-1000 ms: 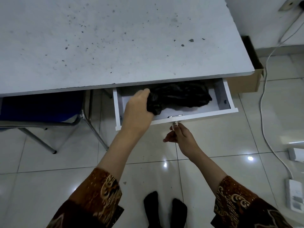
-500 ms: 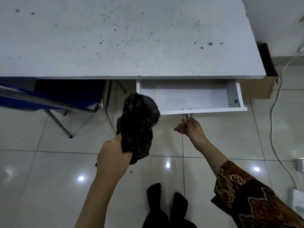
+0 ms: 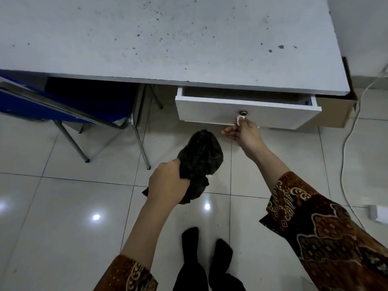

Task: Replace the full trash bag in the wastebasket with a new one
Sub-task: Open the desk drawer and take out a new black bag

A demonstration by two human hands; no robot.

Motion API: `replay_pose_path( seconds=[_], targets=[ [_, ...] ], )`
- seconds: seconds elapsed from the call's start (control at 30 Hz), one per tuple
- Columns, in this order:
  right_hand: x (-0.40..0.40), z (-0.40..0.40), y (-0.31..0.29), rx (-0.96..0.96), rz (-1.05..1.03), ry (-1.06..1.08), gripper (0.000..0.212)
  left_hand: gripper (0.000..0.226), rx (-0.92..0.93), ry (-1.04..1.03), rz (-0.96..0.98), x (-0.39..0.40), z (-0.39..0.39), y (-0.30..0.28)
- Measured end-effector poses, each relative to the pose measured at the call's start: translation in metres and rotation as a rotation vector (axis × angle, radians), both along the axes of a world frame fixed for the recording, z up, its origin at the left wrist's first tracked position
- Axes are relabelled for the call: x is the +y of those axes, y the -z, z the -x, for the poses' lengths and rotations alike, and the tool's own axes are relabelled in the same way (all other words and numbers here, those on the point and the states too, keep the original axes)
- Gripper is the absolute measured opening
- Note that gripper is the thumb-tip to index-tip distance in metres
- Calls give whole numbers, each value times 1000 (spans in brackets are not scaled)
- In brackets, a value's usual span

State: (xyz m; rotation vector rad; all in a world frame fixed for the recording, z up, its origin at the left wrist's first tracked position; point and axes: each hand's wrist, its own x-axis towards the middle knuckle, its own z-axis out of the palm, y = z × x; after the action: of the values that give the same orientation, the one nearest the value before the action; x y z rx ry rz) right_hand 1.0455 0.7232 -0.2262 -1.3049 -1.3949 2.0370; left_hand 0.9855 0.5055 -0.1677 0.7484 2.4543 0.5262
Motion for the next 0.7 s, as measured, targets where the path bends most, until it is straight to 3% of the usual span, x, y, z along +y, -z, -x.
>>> replay_pose_path(
  seconds=[0.5,0.7],
  targets=[
    [47,37,-6,-5,14,5,32,21,21,23,-116,35,18,-5],
    [62,51,-8,-6,79,27,31,9,-5,27,-131,37,22,-7]
  ],
)
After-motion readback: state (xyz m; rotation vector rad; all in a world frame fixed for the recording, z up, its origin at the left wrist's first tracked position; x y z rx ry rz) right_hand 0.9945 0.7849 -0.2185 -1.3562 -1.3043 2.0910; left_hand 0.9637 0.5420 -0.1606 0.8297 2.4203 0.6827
